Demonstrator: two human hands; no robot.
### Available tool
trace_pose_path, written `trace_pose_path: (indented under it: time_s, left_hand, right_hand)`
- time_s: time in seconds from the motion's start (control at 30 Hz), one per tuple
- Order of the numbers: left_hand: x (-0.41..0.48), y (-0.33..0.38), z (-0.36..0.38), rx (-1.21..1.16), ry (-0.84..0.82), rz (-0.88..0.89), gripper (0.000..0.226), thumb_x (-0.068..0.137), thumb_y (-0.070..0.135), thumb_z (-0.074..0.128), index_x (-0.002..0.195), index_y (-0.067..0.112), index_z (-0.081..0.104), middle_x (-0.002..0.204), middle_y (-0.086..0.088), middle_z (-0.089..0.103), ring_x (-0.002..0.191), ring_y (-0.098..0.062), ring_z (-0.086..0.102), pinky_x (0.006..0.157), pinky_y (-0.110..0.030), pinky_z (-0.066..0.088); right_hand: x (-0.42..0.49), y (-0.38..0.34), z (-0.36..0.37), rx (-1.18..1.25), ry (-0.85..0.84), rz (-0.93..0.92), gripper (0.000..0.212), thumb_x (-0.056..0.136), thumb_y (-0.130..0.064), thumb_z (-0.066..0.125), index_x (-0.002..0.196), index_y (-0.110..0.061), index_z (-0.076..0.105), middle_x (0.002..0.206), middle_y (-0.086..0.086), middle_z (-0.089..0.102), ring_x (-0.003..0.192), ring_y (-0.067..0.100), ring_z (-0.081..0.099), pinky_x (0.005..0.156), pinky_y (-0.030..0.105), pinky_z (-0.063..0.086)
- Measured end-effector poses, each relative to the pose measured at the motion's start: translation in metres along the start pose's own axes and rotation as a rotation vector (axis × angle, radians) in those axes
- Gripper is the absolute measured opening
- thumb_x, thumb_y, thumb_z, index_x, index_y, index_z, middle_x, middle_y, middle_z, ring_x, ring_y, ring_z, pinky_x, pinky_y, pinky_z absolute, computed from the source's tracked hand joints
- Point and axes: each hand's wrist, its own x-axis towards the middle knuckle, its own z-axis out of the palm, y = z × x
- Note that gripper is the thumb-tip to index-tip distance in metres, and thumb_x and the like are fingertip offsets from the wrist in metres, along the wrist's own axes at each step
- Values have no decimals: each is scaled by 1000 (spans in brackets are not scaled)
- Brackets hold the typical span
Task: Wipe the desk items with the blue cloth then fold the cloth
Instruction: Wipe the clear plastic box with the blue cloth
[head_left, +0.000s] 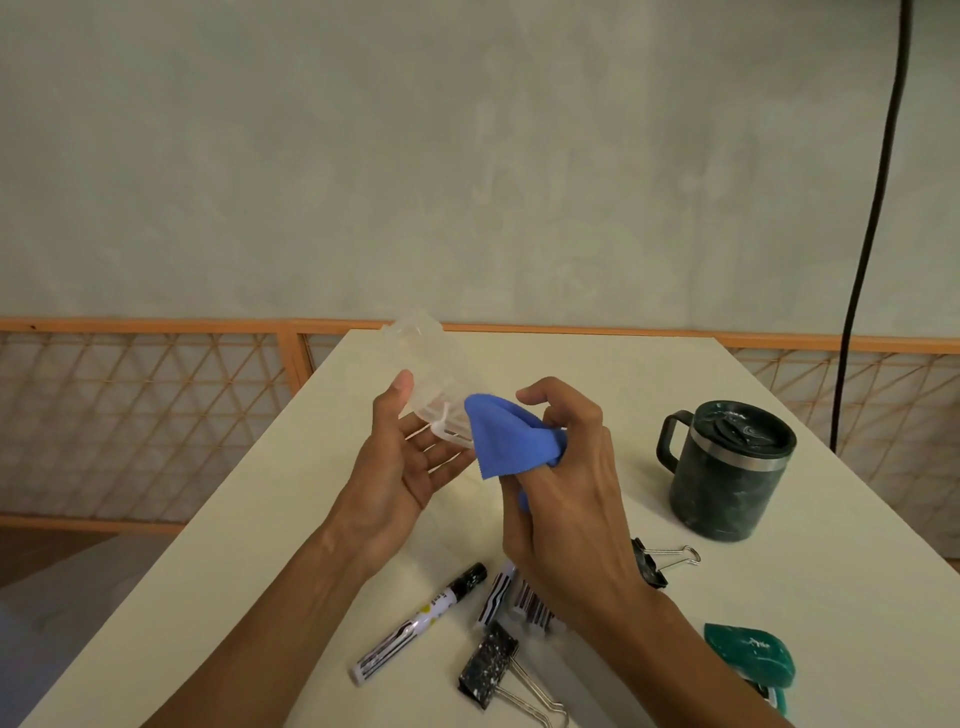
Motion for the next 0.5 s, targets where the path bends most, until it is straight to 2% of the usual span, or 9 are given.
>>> trace_pose_path:
  time_s: [0.13, 0.23, 0.37, 0.5]
  left_hand:
    - [0, -5, 2, -11, -34, 0, 86, 86, 73, 55, 133, 2, 70, 127, -19, 76, 112, -27, 76, 97, -35, 63]
    - [-1, -5, 4, -16, -63, -7, 95, 87, 74, 53, 137, -6, 66, 130, -25, 73, 113, -28, 75, 96, -35, 63]
    - [-1, -6, 5, -18, -84, 6, 97, 85, 72, 55, 143, -5, 61, 138, -26, 69, 120, -32, 68, 100, -37, 62]
    - [2, -9, 4, 49, -86, 45, 95, 85, 74, 50, 140, -3, 64, 131, -22, 74, 114, -28, 75, 95, -33, 64]
  right_hand:
    - [0, -4, 1, 4, -3, -32, 49, 83, 4, 57, 127, -16, 63, 152, 5, 36, 107, 31, 49, 76, 47, 51]
    - [-1, -6, 1, -8, 6, -42, 47, 83, 4, 54, 126, -11, 63, 150, 6, 37, 105, 30, 49, 76, 47, 49]
    - [2, -3, -2, -58, 32, 51, 49, 85, 3, 54, 129, -10, 70, 150, 5, 37, 103, 32, 50, 74, 48, 49]
    - [1, -11, 2, -35, 15, -7, 48, 88, -1, 51, 131, -9, 71, 151, 4, 36, 110, 27, 47, 80, 44, 49]
